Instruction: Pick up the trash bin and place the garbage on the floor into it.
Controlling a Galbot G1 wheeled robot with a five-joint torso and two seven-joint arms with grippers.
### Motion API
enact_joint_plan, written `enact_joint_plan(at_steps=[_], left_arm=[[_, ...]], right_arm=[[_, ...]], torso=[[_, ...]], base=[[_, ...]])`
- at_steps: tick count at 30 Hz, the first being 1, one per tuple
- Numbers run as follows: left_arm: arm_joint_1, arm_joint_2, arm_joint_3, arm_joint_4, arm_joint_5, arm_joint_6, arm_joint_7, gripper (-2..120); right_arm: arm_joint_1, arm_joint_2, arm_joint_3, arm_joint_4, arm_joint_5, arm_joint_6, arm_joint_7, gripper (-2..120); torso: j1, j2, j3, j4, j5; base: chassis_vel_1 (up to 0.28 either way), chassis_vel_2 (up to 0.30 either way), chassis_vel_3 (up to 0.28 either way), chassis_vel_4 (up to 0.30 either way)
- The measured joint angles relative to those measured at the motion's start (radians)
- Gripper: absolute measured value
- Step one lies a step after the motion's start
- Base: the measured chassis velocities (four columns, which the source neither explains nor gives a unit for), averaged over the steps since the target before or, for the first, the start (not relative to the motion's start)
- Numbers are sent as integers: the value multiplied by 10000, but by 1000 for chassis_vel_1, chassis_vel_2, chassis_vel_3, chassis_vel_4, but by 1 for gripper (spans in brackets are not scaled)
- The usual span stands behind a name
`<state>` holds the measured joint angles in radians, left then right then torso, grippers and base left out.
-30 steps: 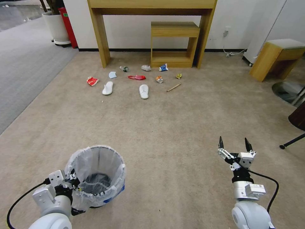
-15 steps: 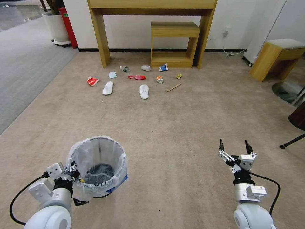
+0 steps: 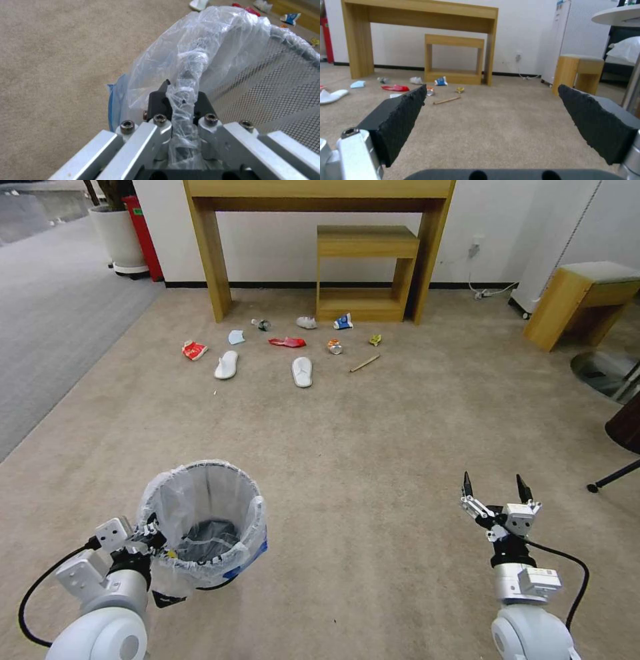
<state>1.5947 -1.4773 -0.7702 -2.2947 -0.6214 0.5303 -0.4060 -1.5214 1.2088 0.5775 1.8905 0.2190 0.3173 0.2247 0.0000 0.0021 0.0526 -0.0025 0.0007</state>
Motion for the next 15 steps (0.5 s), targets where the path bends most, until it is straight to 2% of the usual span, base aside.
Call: enact_joint_plan(at_steps=[15], left_arm=[[-43, 23, -17, 93, -4, -46, 14, 3]], right_arm=[[125, 116, 9, -170, -98, 20, -70, 100]], torso=[[0, 0, 0, 0, 1]], base=[[2, 2, -2, -4]])
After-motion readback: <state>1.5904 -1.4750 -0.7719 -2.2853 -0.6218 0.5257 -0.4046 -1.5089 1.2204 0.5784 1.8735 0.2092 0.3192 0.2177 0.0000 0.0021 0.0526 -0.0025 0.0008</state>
